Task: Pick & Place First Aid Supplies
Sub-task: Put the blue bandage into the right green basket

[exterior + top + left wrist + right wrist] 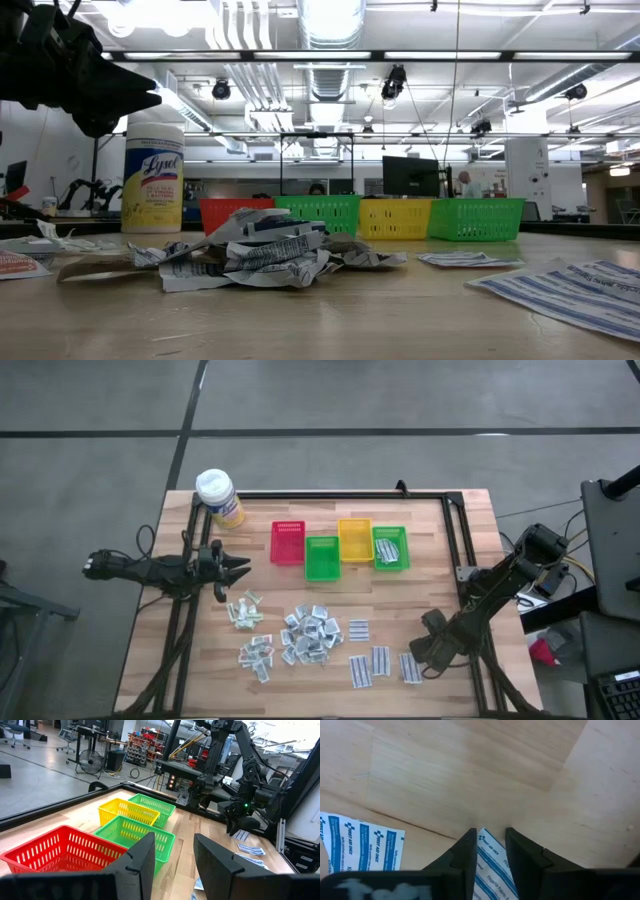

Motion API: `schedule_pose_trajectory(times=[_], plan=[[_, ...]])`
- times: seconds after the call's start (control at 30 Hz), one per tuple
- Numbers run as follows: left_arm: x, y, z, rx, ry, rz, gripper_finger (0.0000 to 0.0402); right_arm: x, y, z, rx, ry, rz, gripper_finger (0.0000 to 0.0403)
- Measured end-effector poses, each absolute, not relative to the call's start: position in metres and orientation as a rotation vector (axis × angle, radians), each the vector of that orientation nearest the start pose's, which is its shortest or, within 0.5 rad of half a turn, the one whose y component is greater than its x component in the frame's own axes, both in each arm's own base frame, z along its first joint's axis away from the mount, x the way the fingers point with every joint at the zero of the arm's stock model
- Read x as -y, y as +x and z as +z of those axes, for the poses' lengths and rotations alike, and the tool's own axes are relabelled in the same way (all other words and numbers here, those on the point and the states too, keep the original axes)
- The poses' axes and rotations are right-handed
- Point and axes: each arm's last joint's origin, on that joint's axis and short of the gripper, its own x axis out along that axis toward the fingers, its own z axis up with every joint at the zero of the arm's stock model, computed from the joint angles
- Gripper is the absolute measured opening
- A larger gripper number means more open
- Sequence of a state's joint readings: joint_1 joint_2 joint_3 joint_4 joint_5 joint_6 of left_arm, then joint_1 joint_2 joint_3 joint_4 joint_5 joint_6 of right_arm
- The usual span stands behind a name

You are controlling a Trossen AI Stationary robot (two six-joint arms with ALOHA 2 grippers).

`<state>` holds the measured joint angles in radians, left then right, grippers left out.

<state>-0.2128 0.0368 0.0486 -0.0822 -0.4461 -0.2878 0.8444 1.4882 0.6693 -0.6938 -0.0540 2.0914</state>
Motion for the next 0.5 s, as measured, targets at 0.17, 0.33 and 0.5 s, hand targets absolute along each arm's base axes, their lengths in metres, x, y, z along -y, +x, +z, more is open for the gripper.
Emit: schedule_pose_trajectory(times=[0.17, 0.33, 0.5], plan=[[0.0077, 0.0946, 0.1695, -0.033, -0.263, 0.241, 0.0131, -0.1611, 0.1410, 0.1319, -1.396, 1.018, -0.929, 0.0067], [0.0077, 0.0946, 0.1695, -0.033, -0.263, 0.241, 0.0131, -0.1612, 0.1411, 0.1317, -1.395, 1.021, -0.930, 0.0045], [0.0077, 0.0946, 0.1695, -0.032, -0.264, 0.241, 0.0131, -0.1612, 0.1412, 0.1316, -1.394, 1.022, -0.929, 0.0024]])
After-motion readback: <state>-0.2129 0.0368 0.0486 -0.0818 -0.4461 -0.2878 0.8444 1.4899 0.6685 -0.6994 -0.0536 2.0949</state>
